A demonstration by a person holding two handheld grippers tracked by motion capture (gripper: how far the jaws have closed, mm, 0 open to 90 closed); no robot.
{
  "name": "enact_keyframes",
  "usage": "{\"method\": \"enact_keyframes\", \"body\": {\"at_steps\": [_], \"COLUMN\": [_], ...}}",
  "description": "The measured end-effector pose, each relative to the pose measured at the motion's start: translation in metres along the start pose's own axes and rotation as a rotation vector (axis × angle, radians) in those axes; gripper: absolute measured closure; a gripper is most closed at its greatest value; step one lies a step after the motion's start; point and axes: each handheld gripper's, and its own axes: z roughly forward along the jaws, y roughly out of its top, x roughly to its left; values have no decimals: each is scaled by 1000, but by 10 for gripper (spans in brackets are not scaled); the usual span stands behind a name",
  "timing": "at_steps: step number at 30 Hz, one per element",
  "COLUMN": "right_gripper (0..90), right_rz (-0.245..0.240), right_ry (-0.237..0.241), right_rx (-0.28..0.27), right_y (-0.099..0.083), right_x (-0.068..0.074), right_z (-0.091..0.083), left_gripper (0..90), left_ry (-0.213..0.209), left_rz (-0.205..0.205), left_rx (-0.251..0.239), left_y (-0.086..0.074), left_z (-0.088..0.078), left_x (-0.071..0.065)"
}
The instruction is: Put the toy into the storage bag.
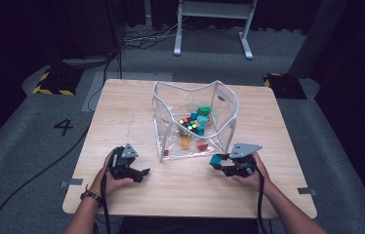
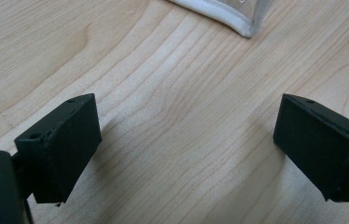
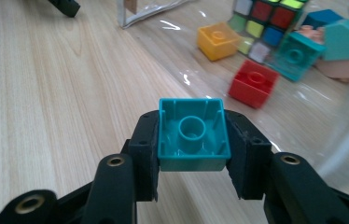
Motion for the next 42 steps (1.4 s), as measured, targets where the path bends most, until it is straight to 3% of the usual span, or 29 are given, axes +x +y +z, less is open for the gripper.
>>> {"method": "enact_keyframes", "body": {"at_steps": [9, 18, 22, 23, 31, 40, 42], "right_gripper": [594, 595, 595, 594, 594, 595, 595], "right_rz": [55, 92, 106, 114, 119, 92, 80], "right_ry": [-92, -194, -211, -220, -257, -292, -292], "right_rx": [-29, -77, -95, -100, -133, -171, -186], "right_y": [-13, -9, -5, -1, 16, 50, 67], "right_x": [-24, -48, -58, -66, -85, -103, -107], "right_z": [-39, -69, -77, -82, -93, -104, -109], "left_gripper": [76, 76, 76, 77, 77, 76, 77], "left_ry": [-1, -1, 0, -1, 0, 0, -1], "left_rz": [0, -1, 0, -1, -1, -1, -1], "left_rx": [1, 0, 0, 0, 0, 0, 0], "left_y": [0, 0, 0, 0, 0, 0, 0], "left_z": [0, 0, 0, 0, 0, 0, 0], "left_x": [0, 0, 0, 0, 0, 0, 0]}}
